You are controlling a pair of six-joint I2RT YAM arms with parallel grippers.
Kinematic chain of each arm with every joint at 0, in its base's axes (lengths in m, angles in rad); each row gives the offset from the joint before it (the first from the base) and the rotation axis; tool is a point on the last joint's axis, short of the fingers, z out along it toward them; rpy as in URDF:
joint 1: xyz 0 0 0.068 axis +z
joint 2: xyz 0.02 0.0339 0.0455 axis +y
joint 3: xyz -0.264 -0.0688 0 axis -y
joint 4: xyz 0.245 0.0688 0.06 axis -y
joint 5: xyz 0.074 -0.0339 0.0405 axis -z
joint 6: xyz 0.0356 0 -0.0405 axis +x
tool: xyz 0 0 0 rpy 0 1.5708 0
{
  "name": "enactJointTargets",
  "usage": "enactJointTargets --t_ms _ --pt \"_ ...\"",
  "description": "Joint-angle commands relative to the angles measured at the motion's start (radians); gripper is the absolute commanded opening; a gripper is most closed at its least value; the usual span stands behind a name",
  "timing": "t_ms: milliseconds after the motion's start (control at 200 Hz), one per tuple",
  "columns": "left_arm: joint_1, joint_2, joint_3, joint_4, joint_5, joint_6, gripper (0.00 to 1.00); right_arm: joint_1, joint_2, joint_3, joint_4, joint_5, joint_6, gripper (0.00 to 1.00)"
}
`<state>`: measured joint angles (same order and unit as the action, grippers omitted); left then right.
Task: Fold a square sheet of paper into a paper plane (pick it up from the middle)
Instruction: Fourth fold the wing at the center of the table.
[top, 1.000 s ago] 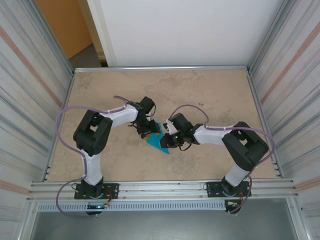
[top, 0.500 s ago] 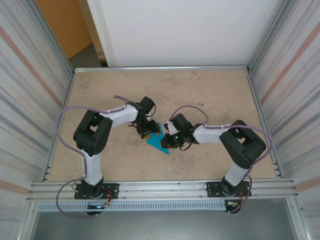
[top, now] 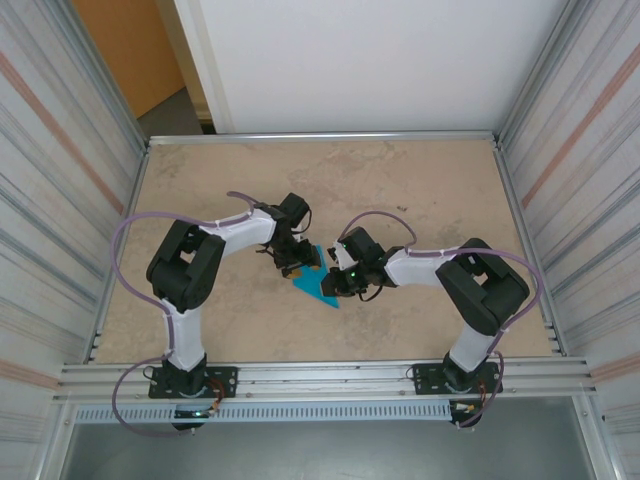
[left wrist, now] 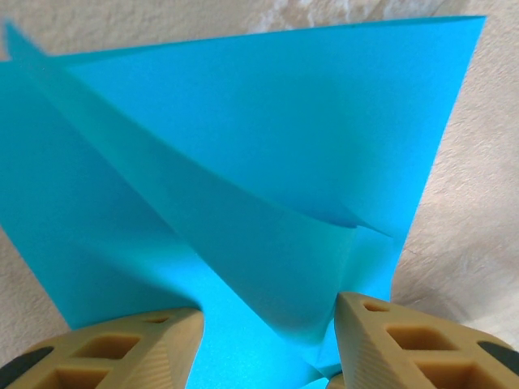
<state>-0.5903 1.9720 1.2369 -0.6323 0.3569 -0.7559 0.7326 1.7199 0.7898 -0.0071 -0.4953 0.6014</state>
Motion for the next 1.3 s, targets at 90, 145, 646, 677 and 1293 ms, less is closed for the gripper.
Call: enactJointTargets --t_ms 90,145,646,677,1293 --pt "-0.005 0.195 -0.113 -0.086 -0.167 0.016 0.51 -0.004 0.029 0.018 -0.037 -0.001 -0.004 0.15" --pt "-0.005 0.193 -0.113 -0.086 -0.168 0.015 0.51 -0.003 0.03 0.019 -0.043 0.004 -0.005 0.15" --pt "-0.003 0.058 -0.033 -0.111 -0.167 0.088 0.51 0.003 0.056 0.016 -0.129 0.047 0.003 0.14" --pt "0.0 0.039 -0.011 -0.115 -0.165 0.103 0.51 0.002 0.058 0.017 -0.14 0.047 0.0 0.14" --pt "0.079 -0.383 -0.284 0.417 0.263 0.055 0.31 0.004 0.085 0.035 -0.188 0.077 0.026 0.07"
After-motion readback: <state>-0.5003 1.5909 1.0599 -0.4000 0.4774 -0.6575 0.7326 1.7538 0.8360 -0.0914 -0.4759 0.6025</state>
